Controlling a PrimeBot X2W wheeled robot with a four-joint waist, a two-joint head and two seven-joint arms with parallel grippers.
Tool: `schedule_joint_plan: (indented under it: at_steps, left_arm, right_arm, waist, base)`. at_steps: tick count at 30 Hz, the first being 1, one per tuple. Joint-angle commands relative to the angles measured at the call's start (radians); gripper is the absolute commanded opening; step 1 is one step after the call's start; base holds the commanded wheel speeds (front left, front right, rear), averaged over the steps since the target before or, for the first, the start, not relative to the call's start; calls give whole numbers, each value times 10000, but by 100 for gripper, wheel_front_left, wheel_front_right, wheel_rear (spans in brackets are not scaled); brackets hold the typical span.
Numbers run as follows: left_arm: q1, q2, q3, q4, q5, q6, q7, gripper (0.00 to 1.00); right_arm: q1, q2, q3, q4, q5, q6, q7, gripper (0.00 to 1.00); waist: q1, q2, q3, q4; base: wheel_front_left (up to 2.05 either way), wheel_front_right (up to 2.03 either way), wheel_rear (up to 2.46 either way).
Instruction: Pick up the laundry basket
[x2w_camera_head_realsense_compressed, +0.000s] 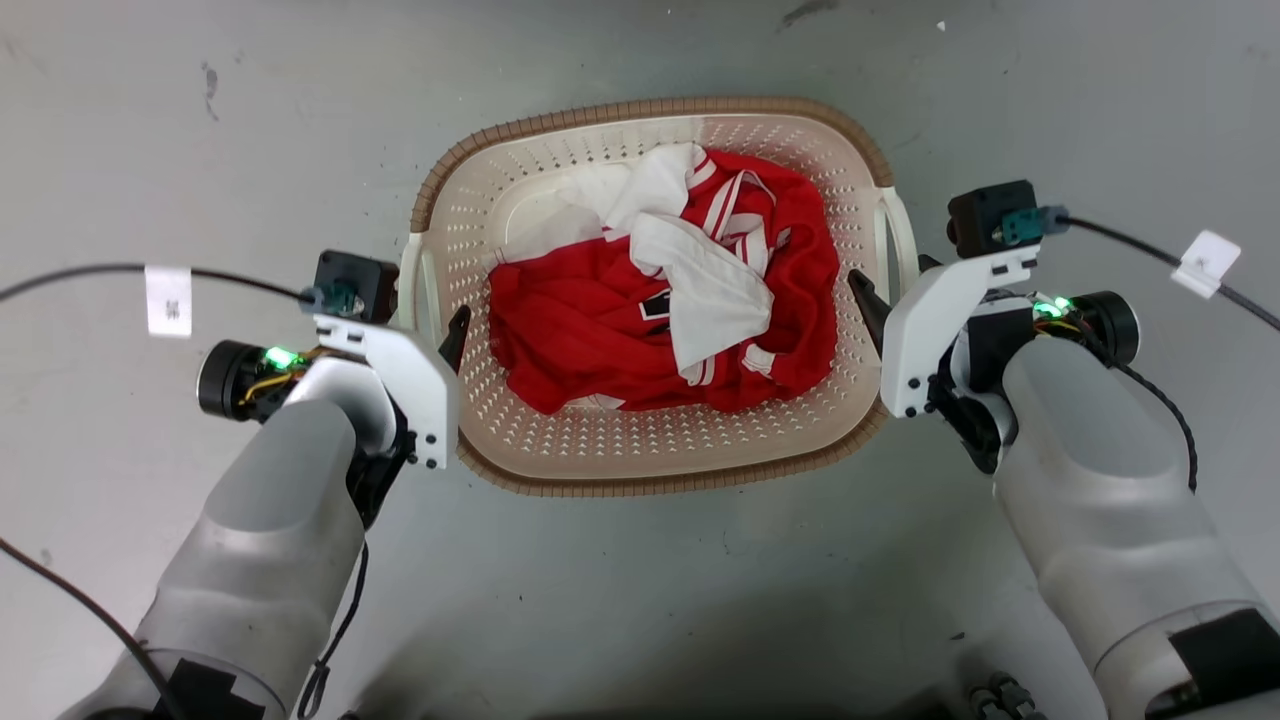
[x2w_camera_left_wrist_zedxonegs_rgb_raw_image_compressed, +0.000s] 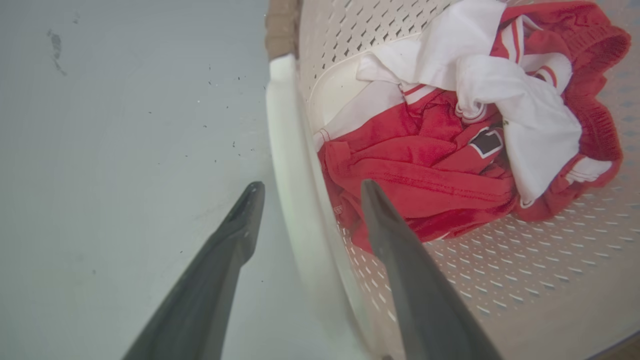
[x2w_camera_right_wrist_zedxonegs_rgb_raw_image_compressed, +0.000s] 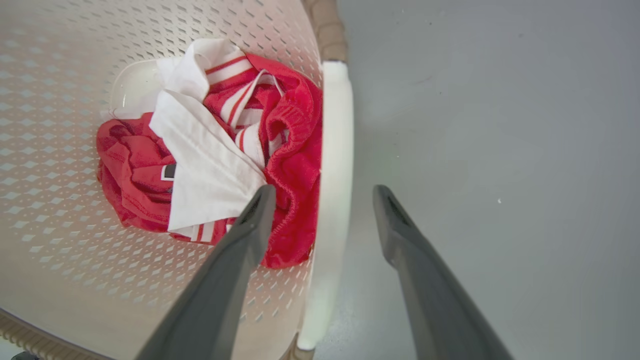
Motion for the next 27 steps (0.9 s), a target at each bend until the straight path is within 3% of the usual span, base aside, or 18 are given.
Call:
schedule_joint_plan:
  at_steps: [1,10,23,24,25,26,27]
  left_arm:
    - [-218,72,-270,-34,-315,6,244,100]
    - [-668,619,-1993,-265,-1808,6,1753,100]
    - [-1112,965,-3479,-252,-3098,8,1910,100]
    - [-1132,955,-3552,-246,-3190,8,1896,71]
    - [-1155,940,-3619,-252,-3303,8,1875,19]
    - [-1172,933,-3679,-279,-3435,8,1871,0]
    - [-1196,937,-3769,-318,-3534,14,1871,0]
  right_arm:
    - [-315,-5,73,277,241,-6,150,100]
    - [-1310,-6,766,1429,514,-7,668,100]
    - [-1712,-5,1181,1968,718,-7,817,100]
    - [-1733,-5,1216,1977,762,-7,806,100]
    - [-1752,-5,1203,1996,849,-7,844,100]
    - [-1782,-6,1177,2026,904,-7,878,47]
    - [-1816,-5,1196,2038,918,-7,848,0]
  waist:
    - [-2,0,115,38]
    - [-2,0,470,109]
    - [-2,0,702,208]
    - [-2,0,716,214]
    - [-2,0,732,221]
    - [-2,0,749,223]
    - [-2,0,765,230]
  base:
    - [0,0,0]
    - [0,0,0]
    - [0,0,0]
    - [0,0,0]
    - [0,0,0]
    - [0,0,0]
    - [0,0,0]
